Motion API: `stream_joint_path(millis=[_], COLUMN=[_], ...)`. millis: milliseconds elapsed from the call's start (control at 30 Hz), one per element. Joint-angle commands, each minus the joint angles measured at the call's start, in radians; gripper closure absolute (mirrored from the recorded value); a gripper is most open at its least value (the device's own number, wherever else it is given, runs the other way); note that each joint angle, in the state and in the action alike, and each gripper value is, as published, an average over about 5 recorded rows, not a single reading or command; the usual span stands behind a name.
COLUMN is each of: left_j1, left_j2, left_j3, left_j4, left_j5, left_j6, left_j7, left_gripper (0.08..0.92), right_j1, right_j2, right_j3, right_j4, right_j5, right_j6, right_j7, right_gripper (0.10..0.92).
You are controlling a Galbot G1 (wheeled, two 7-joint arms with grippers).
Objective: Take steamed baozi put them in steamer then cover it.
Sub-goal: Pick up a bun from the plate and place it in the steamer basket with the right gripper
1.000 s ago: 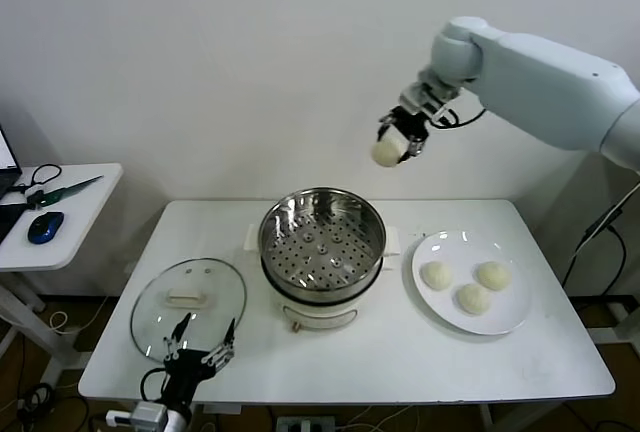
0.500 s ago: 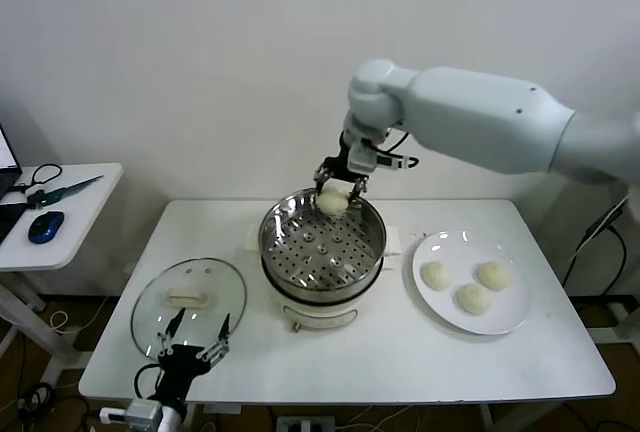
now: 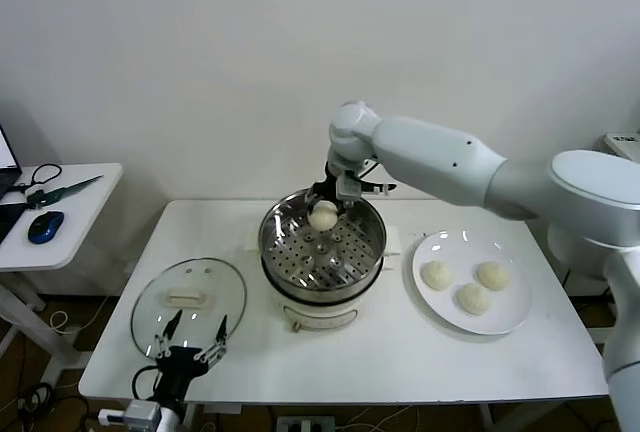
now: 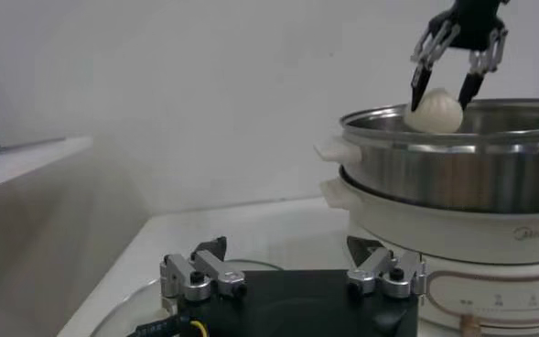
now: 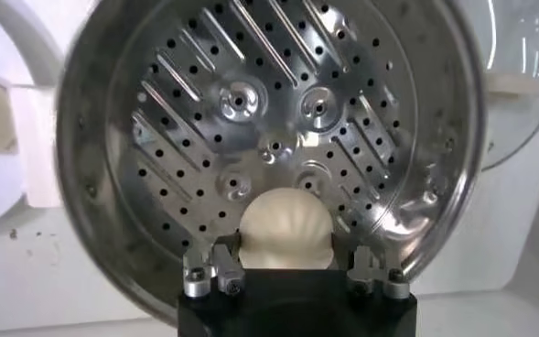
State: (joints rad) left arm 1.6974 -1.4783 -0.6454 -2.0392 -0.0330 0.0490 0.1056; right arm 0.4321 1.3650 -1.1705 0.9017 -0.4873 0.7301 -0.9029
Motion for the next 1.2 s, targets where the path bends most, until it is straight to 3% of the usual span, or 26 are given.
stream_joint_path(millis=[33, 267, 533, 633, 800, 900, 1067, 1200], left_j1=[-0.006, -0.017, -0.019, -0.022, -0.026, -0.026, -0.033, -0.028], left_j2=[0.0, 0.0, 0.001, 0.001, 0.002, 0.003, -0.001, -0.005], left_j3=[0.002, -0.001, -0.002, -0.002, -0.005, -0.005, 0.002, 0.005], left_j4=[0.008, 0.011, 0.005, 0.002, -0.002, -0.006, -0.007, -0.017], left_j5=[0.007, 0.002, -0.001, -0.001, -0.001, -0.001, 0.002, 0.002], left_j6=[-0.004, 0.001, 0.008, 0.012, 0.019, 0.021, 0.025, 0.02], left_j7=[0.002, 0.001, 0.002, 0.003, 0.003, 0.002, 0.003, 0.004], left_gripper=[0.177, 0.177, 0.177, 0.177, 0.177, 0.177, 0.177, 0.177], right_j1=[-0.056, -0.072, 0.009, 0.103, 0.375, 0.49, 0.58, 0.574], right_j2=[0.033, 0.061, 0.044, 0.01, -0.074, -0.157, -0.33, -0.438], right_j3=[0.038, 0.048, -0.02, -0.083, -0.307, -0.448, -0.658, -0.787], right_j4=[-0.091, -0.131, -0.082, -0.034, 0.022, 0.043, 0.071, 0.19], right_j5=[-0.08, -0.078, 0.1, 0.262, 0.775, 1.0, 1.053, 1.092], right_j6=[0.023, 0.025, 0.013, -0.02, -0.137, -0.263, -0.468, -0.6], right_j7=[0.019, 0.016, -0.056, -0.098, -0.187, -0.233, -0.256, -0.191], right_gripper=[0.355, 0.347, 0.209, 0.203, 0.202, 0.203, 0.203, 0.203])
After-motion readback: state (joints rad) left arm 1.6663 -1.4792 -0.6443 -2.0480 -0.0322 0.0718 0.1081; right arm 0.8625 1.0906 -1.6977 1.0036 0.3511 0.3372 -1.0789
